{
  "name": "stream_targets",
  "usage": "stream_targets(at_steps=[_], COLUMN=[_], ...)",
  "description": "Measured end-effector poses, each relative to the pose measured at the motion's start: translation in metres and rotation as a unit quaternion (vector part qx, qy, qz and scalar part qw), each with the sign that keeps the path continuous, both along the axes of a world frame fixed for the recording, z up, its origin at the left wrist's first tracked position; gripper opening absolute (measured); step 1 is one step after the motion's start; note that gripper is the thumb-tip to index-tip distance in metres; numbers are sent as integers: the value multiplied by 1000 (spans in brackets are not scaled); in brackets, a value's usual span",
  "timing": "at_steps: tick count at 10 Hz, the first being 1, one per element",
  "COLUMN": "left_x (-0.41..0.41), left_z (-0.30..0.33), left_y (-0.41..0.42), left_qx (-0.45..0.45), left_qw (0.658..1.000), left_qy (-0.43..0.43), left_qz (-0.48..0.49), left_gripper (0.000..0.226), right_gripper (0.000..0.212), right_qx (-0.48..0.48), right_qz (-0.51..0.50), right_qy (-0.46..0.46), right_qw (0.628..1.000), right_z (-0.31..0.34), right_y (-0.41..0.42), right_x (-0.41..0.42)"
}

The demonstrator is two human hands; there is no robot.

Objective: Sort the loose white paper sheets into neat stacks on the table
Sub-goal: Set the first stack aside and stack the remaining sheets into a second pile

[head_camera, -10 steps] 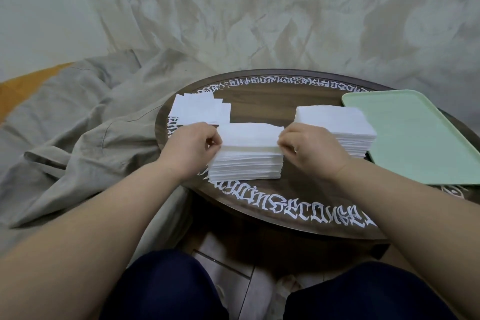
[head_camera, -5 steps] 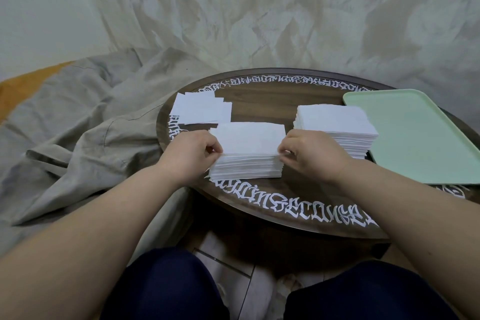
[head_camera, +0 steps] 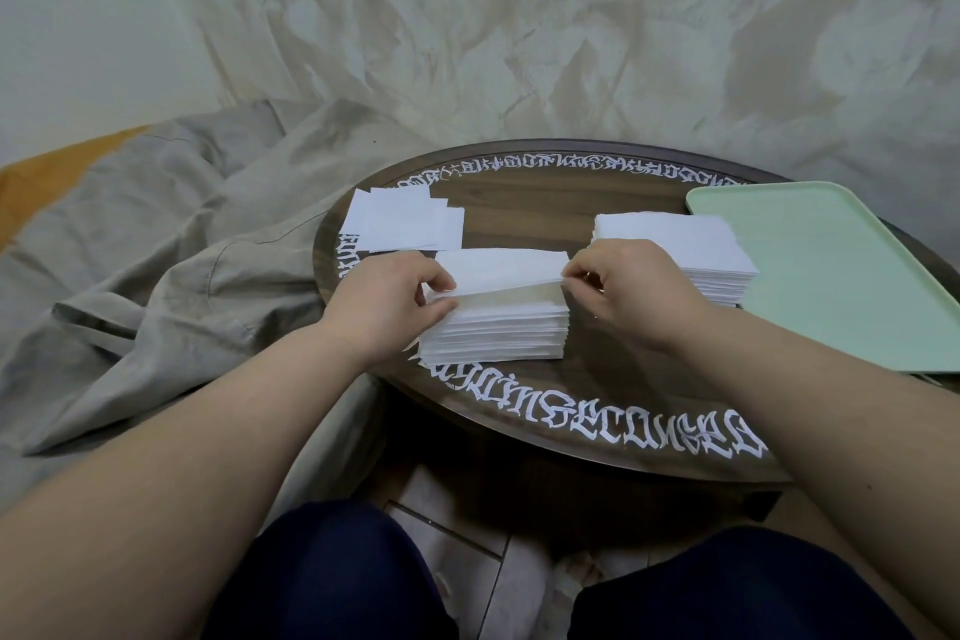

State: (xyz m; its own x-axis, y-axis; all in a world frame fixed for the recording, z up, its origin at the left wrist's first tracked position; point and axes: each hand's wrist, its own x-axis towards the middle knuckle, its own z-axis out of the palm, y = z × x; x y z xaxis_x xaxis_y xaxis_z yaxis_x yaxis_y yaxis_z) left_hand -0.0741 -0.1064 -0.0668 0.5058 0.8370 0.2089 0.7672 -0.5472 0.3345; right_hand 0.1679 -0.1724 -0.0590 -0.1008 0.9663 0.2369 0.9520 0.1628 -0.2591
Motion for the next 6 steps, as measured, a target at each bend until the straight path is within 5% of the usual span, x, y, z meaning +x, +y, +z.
stream_targets(at_steps=[6], left_x=[1], left_z=[4], left_y=[9], left_qx=[-49], left_qw=[997], left_qy=[-52], left_qz=[-16], left_gripper=[17], right_gripper=[17], right_qx=[-2], right_qz=[-7], right_qy=[-2], right_qw=[1000], right_z=[3], right_y=[2], right_x=[2])
